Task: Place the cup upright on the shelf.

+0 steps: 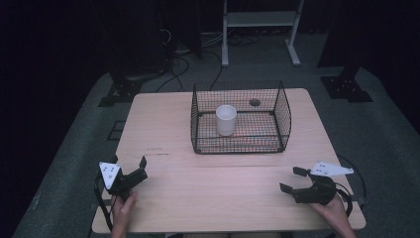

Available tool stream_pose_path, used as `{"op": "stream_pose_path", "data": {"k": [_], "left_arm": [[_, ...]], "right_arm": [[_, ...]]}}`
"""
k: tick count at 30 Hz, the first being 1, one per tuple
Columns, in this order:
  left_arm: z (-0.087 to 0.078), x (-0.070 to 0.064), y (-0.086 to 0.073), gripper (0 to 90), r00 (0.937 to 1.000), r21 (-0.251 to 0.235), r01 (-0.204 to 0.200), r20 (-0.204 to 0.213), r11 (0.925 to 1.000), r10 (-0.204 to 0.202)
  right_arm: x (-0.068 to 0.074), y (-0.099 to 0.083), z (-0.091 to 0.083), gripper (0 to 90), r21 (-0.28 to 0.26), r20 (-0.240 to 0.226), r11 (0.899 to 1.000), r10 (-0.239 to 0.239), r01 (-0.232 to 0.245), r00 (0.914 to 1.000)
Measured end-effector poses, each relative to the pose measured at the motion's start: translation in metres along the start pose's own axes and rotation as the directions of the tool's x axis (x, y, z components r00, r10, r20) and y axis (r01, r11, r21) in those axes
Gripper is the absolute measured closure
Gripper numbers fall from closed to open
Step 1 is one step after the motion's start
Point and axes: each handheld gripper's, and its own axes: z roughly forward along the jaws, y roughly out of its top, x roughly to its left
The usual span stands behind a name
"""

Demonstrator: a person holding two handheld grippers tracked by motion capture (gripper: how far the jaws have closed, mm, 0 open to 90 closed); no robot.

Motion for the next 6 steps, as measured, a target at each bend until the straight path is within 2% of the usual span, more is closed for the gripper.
{"op": "stream_pose_path", "data": {"k": [2,4,6], "left_arm": [[0.0,0.0,0.0,0.0,1.0,0.0,0.0,-0.001,1.0,0.0],[0.0,0.0,0.0,0.0,1.0,0.001,0.003,-0.001,1.0,-0.003],[0.0,0.0,0.0,0.0,1.0,0.001,0.004,-0.002,1.0,-0.004]], "right_arm": [[0.001,-0.006,0.0,13.3,-0.021,-0.003,1.0,0.021,-0.021,0.9998],[0.005,-0.011,-0.002,13.3,-0.008,0.007,1.0,0.009,-0.009,0.9999],[0.005,-0.016,-0.005,13.3,-0.034,-0.004,0.999,0.036,-0.036,0.9993]]}}
